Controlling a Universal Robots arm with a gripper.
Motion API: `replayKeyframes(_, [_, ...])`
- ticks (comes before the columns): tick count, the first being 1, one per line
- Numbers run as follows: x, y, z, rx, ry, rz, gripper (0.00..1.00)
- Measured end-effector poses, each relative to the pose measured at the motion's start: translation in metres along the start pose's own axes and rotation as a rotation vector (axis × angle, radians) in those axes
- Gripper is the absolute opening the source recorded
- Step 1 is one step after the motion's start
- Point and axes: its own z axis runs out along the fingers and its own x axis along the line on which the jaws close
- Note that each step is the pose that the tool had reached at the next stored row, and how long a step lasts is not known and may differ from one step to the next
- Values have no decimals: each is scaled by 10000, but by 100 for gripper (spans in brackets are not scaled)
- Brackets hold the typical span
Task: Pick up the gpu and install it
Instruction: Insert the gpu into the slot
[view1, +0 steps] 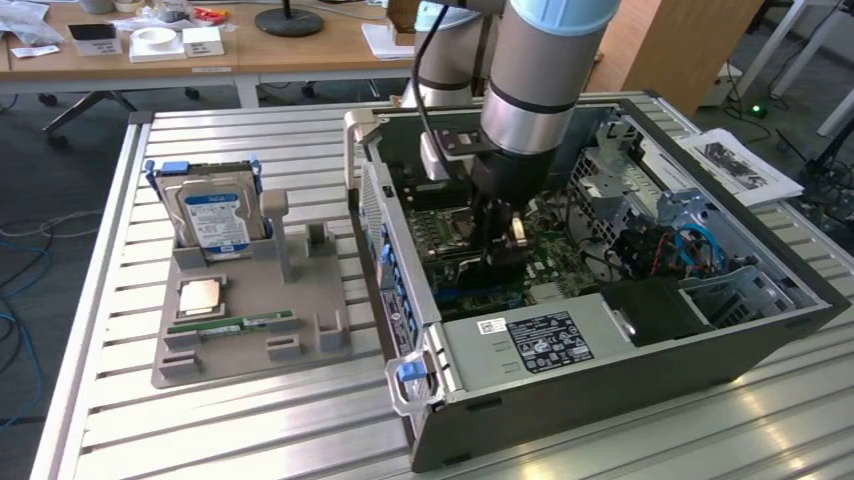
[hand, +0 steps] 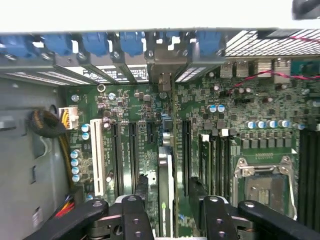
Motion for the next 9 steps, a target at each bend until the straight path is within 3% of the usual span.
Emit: replayKeyframes(9, [-10, -5, -283, 13, 0, -1, 46])
